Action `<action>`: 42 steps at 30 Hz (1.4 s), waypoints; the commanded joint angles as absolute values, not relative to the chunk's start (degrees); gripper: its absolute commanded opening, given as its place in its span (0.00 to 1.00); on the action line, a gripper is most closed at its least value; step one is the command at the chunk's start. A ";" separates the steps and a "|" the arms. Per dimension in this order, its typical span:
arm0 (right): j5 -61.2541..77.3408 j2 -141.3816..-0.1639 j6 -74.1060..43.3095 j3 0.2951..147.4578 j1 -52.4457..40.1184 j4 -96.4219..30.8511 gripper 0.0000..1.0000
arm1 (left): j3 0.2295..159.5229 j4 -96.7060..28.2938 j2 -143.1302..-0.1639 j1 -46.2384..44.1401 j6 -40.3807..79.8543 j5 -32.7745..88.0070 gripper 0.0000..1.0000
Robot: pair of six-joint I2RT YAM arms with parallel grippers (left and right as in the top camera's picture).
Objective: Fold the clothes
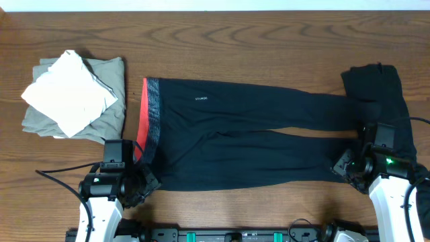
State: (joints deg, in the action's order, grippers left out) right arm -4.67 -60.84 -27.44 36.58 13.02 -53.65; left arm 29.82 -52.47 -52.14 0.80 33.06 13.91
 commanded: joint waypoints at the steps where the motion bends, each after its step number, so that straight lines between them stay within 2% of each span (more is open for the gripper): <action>1: -4.69 -60.27 -28.62 36.23 13.32 -53.08 0.57 | 29.54 -53.54 -51.99 0.84 40.07 10.48 0.54; 6: -4.69 -60.27 -28.34 36.23 13.32 -52.90 0.57 | 27.53 -53.43 -51.99 0.84 49.58 9.54 0.54; 10: -4.67 -60.27 -27.31 36.23 13.32 -52.90 0.58 | 23.27 -48.34 -51.99 0.84 54.89 9.52 0.54; 15: -4.69 -60.27 -26.48 36.23 13.32 -52.95 0.58 | 19.99 -41.32 -51.99 0.95 55.22 7.40 0.54; 25: -4.69 -60.27 -26.06 36.23 13.32 -52.90 0.57 | 19.99 -39.64 -51.99 0.95 55.20 2.35 0.54; 40: -4.69 -60.27 -26.04 36.23 13.32 -53.36 0.58 | 19.92 -35.03 -57.74 0.95 55.18 2.09 0.53; 42: -4.67 -60.27 -26.04 36.23 13.32 -53.49 0.58 | 19.92 -34.28 -59.35 0.95 55.18 2.09 0.42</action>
State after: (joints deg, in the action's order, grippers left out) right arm -4.49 -60.82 -26.55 36.56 13.02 -53.23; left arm 20.34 -34.92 -57.04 0.80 54.50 3.64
